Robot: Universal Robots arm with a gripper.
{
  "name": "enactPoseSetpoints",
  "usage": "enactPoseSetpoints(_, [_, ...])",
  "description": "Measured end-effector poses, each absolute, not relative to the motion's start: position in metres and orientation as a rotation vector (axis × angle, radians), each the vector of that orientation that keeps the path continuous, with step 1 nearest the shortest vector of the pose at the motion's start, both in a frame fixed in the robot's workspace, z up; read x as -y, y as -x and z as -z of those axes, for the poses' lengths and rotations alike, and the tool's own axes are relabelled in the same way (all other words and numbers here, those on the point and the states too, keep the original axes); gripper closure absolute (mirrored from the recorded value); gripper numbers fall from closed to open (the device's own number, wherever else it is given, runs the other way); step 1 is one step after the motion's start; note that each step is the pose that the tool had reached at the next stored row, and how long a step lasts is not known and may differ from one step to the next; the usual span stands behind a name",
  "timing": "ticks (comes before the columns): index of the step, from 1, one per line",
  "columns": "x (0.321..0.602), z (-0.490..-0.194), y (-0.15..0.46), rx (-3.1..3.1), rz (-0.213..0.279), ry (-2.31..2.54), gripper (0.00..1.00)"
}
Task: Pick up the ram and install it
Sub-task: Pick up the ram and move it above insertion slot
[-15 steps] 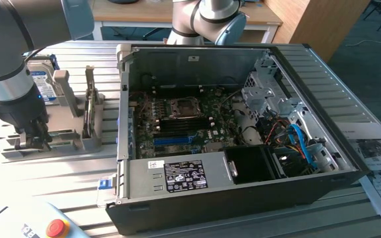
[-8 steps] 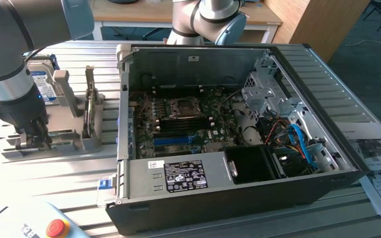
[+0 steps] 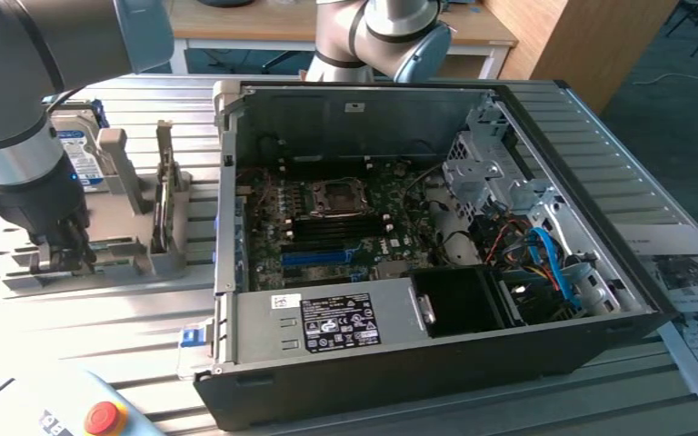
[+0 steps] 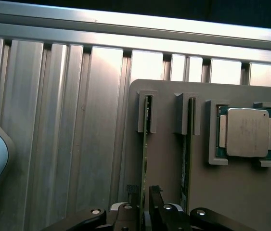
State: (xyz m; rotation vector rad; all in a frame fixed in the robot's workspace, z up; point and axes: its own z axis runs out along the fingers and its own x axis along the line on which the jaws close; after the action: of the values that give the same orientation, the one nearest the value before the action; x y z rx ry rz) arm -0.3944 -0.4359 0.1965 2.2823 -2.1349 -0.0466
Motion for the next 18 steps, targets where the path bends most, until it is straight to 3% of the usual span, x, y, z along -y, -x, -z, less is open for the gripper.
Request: enactPoseSetpoints(18, [0.4359,-0.1999,0.3940,2.135,0.047,-2.282,0.77])
